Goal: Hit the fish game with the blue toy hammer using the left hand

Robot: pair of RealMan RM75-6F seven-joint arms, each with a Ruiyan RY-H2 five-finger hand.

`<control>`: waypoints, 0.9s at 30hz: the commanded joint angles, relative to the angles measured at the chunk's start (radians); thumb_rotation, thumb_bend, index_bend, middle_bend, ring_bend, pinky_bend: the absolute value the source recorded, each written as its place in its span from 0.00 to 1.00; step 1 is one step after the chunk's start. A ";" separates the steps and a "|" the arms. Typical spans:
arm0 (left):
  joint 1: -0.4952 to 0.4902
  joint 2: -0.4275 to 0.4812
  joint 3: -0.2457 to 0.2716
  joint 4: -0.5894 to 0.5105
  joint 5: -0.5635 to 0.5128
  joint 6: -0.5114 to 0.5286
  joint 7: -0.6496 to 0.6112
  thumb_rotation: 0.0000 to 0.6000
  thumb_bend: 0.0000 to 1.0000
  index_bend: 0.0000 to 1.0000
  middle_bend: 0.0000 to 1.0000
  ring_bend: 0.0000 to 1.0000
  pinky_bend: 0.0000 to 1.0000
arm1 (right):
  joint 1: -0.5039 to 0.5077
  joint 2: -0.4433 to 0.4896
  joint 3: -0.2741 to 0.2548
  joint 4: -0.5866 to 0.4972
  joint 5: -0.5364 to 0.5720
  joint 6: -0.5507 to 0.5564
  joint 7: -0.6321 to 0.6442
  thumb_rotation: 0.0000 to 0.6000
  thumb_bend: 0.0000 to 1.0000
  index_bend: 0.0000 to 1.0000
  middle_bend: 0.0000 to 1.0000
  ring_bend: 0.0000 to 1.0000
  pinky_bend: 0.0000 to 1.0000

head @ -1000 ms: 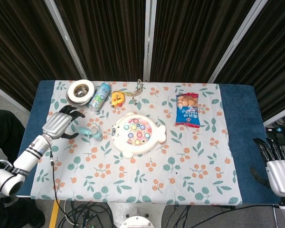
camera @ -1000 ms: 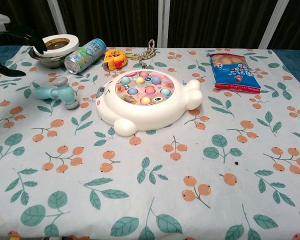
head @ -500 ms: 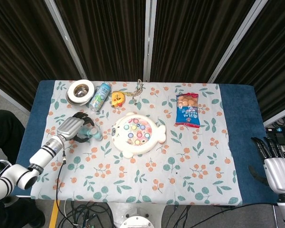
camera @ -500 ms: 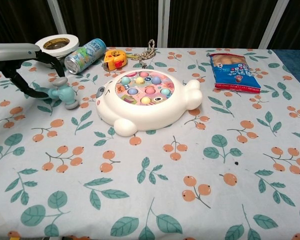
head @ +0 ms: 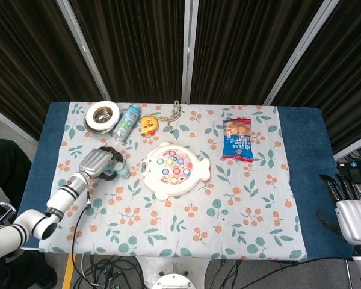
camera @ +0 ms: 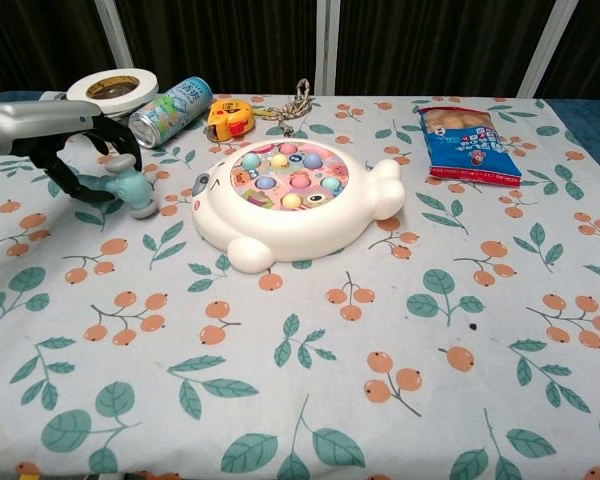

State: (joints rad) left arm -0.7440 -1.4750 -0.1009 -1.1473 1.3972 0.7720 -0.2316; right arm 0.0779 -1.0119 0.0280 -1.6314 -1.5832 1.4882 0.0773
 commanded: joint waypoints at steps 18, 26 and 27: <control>-0.001 -0.011 0.010 -0.011 -0.035 -0.004 0.041 1.00 0.37 0.41 0.36 0.20 0.25 | 0.003 -0.001 -0.001 0.009 0.000 -0.005 0.009 1.00 0.23 0.00 0.13 0.00 0.00; 0.003 -0.014 0.016 -0.010 -0.035 0.003 0.041 1.00 0.38 0.43 0.37 0.21 0.25 | 0.003 -0.003 -0.003 0.012 0.002 -0.008 0.011 1.00 0.23 0.00 0.13 0.00 0.00; 0.003 -0.014 0.016 -0.010 -0.035 0.004 0.041 1.00 0.38 0.43 0.37 0.21 0.25 | 0.004 -0.002 -0.002 0.011 0.002 -0.008 0.011 1.00 0.23 0.00 0.13 0.00 0.00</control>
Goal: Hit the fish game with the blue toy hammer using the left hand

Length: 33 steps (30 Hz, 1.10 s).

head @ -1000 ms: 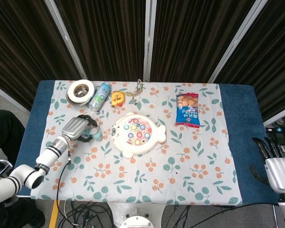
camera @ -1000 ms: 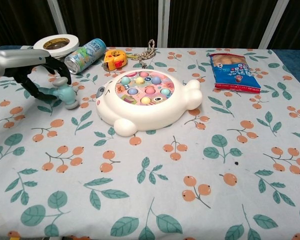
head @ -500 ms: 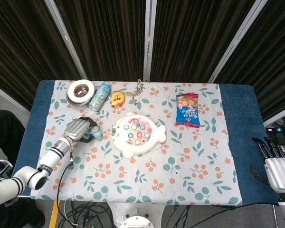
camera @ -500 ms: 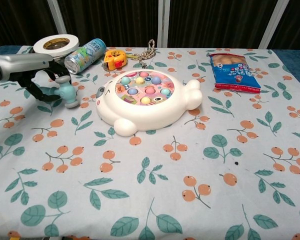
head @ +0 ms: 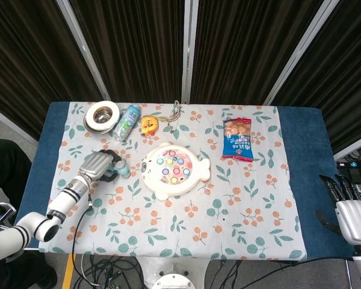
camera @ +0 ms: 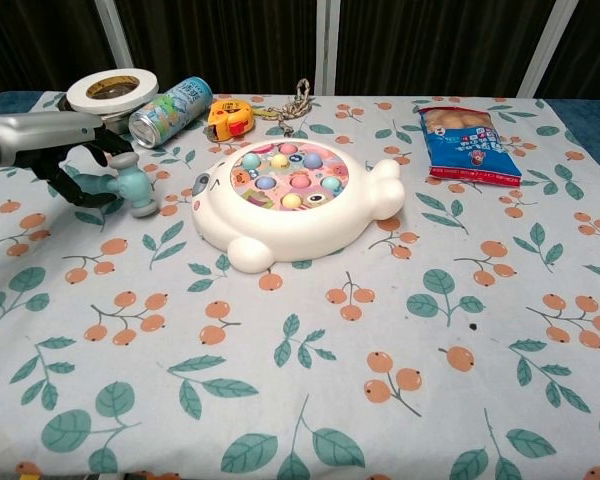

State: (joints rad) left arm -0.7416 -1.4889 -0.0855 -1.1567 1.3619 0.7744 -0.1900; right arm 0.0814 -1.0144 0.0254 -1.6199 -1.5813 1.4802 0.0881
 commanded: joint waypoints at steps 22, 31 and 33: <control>0.002 -0.016 0.008 0.031 0.026 0.026 -0.048 1.00 0.46 0.51 0.44 0.26 0.29 | -0.001 0.000 -0.001 -0.003 0.003 -0.002 -0.005 1.00 0.23 0.00 0.14 0.00 0.00; 0.017 -0.013 0.017 0.053 0.095 0.106 -0.174 1.00 0.50 0.55 0.48 0.30 0.33 | -0.004 0.002 -0.002 -0.008 0.003 0.002 -0.011 1.00 0.23 0.00 0.14 0.00 0.00; 0.020 -0.010 0.019 0.060 0.113 0.132 -0.198 1.00 0.50 0.56 0.50 0.32 0.36 | -0.003 0.002 -0.002 -0.009 0.002 0.001 -0.013 1.00 0.23 0.00 0.14 0.00 0.00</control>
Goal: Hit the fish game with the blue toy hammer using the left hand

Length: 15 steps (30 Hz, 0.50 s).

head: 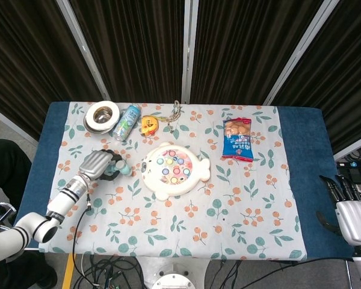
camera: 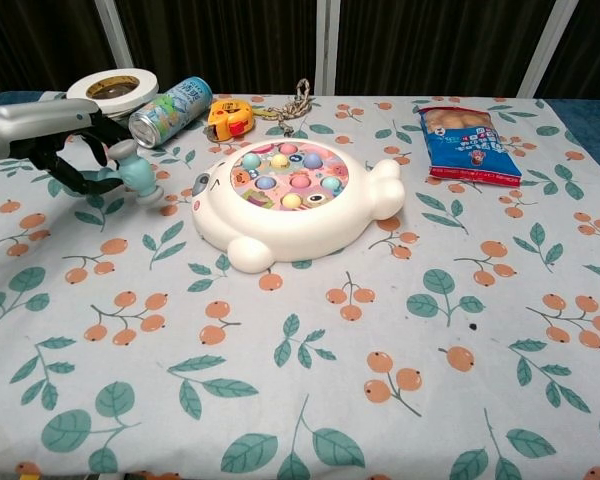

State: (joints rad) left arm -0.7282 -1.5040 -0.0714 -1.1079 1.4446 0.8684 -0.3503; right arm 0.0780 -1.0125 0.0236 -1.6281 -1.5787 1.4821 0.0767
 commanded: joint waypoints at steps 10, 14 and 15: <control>0.003 0.019 0.013 0.033 0.117 0.156 -0.083 1.00 0.53 0.59 0.60 0.45 0.64 | -0.001 0.002 0.000 -0.011 0.000 0.001 -0.012 1.00 0.23 0.00 0.14 0.00 0.00; -0.019 0.029 0.014 0.021 0.139 0.160 -0.063 1.00 0.53 0.60 0.62 0.48 0.70 | -0.004 0.007 0.001 -0.018 -0.002 0.010 -0.020 1.00 0.23 0.00 0.14 0.00 0.00; -0.026 0.033 0.013 0.015 0.142 0.157 -0.061 1.00 0.53 0.60 0.62 0.48 0.72 | -0.006 0.008 0.001 -0.020 -0.003 0.013 -0.023 1.00 0.23 0.00 0.14 0.00 0.00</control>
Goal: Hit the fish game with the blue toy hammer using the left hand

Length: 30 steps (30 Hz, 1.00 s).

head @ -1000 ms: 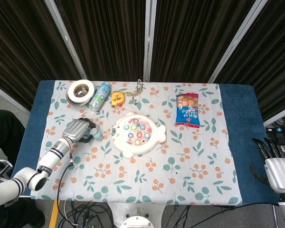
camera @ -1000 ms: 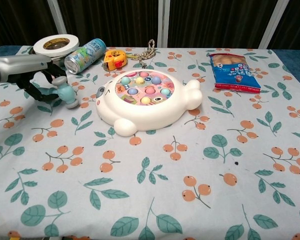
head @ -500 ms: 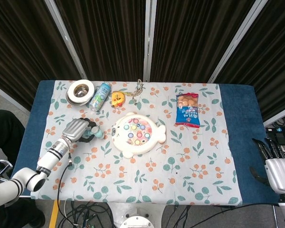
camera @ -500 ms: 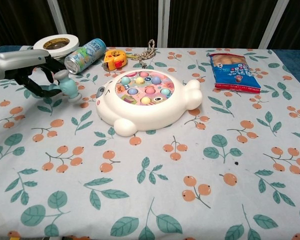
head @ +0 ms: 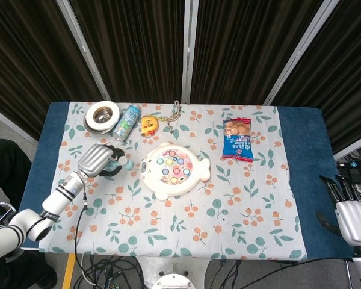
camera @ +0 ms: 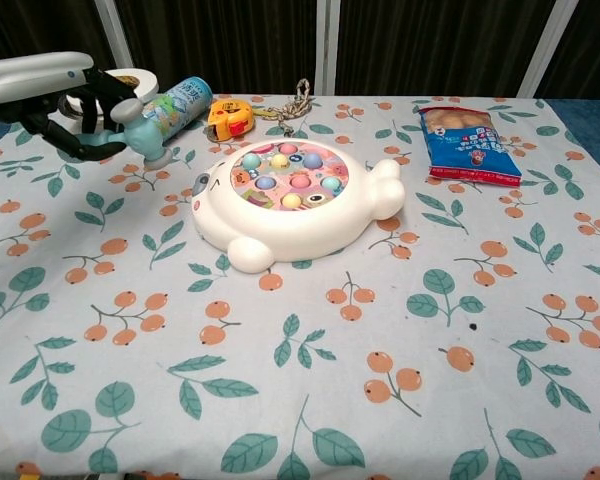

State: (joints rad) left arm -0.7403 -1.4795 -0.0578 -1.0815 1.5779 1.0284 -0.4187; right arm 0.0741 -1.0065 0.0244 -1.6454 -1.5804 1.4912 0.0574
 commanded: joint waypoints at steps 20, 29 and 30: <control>-0.268 0.088 -0.073 -0.201 -0.038 -0.302 0.246 1.00 0.57 0.60 0.67 0.53 0.78 | -0.020 0.012 -0.002 -0.013 -0.007 0.029 -0.013 1.00 0.23 0.00 0.15 0.00 0.00; -0.305 0.075 -0.102 -0.256 -0.148 -0.368 0.367 1.00 0.57 0.60 0.68 0.53 0.79 | -0.025 0.008 -0.003 0.001 -0.005 0.031 0.005 1.00 0.23 0.00 0.15 0.00 0.00; -0.307 0.072 -0.100 -0.259 -0.155 -0.372 0.379 1.00 0.57 0.60 0.68 0.53 0.79 | -0.025 0.008 -0.003 0.003 -0.005 0.031 0.007 1.00 0.23 0.00 0.15 0.00 0.00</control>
State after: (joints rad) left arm -1.0416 -1.4032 -0.1572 -1.3311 1.4355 0.6651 -0.0558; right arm 0.0490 -0.9984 0.0211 -1.6433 -1.5852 1.5225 0.0630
